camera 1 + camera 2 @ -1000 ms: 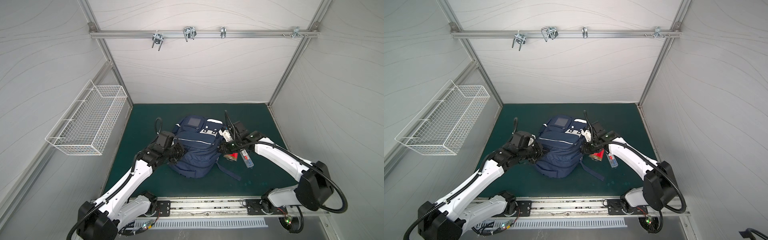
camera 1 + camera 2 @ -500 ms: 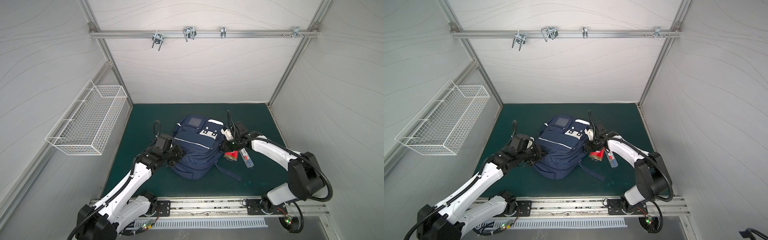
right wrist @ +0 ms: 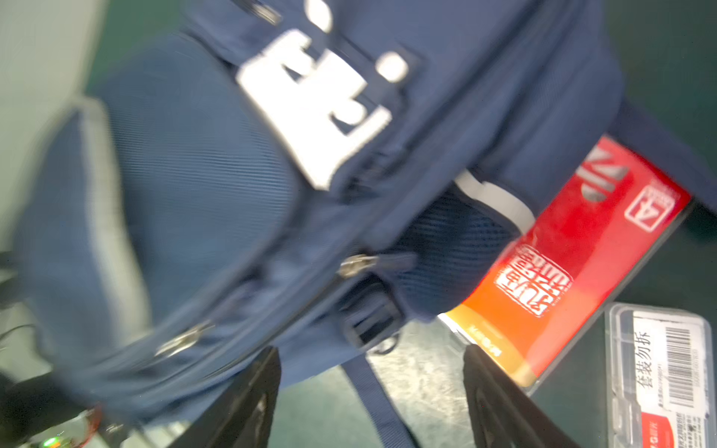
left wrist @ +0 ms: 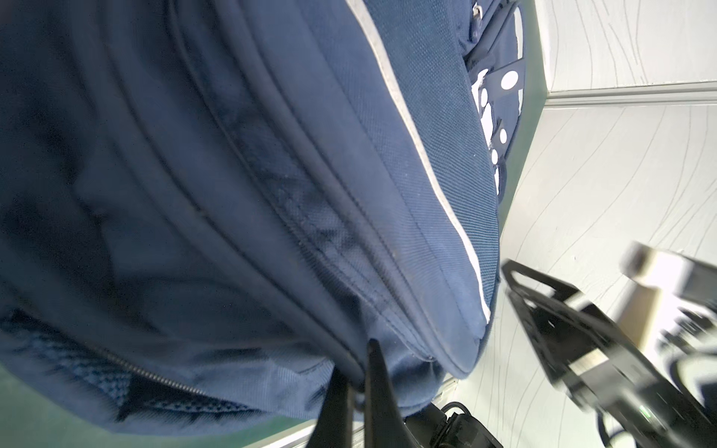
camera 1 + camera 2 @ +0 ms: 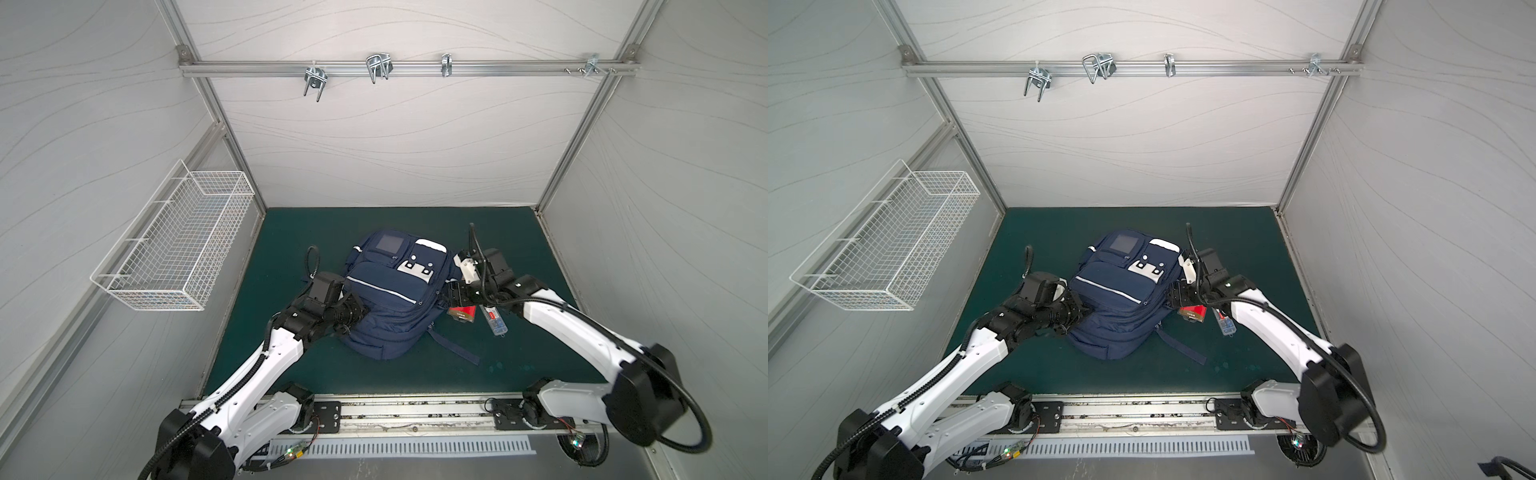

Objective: Pack books, pencil case, and school supplies into a backpack
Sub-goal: Zip the student bag at the center of the table, then unzip the student bag at the center of the table.

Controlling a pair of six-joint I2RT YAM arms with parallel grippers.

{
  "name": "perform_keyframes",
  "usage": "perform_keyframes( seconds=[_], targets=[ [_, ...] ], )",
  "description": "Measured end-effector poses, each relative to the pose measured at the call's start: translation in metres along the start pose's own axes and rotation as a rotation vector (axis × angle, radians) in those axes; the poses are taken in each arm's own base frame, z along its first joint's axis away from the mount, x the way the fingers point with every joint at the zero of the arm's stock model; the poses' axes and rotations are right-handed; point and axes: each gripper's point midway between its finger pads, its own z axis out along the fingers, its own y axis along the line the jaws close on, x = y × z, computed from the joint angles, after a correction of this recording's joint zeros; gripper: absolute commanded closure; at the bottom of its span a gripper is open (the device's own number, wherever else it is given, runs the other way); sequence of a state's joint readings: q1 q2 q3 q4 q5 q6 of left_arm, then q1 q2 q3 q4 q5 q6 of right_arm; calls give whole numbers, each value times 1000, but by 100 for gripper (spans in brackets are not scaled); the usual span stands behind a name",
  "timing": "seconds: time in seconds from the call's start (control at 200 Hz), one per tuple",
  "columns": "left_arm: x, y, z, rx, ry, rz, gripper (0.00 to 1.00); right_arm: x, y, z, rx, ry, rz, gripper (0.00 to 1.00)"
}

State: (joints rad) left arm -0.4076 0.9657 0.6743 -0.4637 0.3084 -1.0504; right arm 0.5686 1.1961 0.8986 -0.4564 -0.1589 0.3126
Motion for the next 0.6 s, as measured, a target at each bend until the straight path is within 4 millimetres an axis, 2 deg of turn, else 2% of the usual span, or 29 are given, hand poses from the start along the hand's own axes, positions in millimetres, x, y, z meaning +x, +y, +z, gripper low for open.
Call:
perform_keyframes(
  seconds=[0.065,0.145,0.42,0.6],
  targets=[
    [0,0,2,6,3,1,100,-7,14,-14,-52,-52,-32,23],
    [0,-1,2,14,3,3,100,-10,25,-16,-112,-66,-50,24],
    [2,-6,-1,37,12,9,100,0,51,42,-354,65,-38,26],
    [2,-7,0,46,18,7,100,1,60,62,-445,112,-20,25]
  ],
)
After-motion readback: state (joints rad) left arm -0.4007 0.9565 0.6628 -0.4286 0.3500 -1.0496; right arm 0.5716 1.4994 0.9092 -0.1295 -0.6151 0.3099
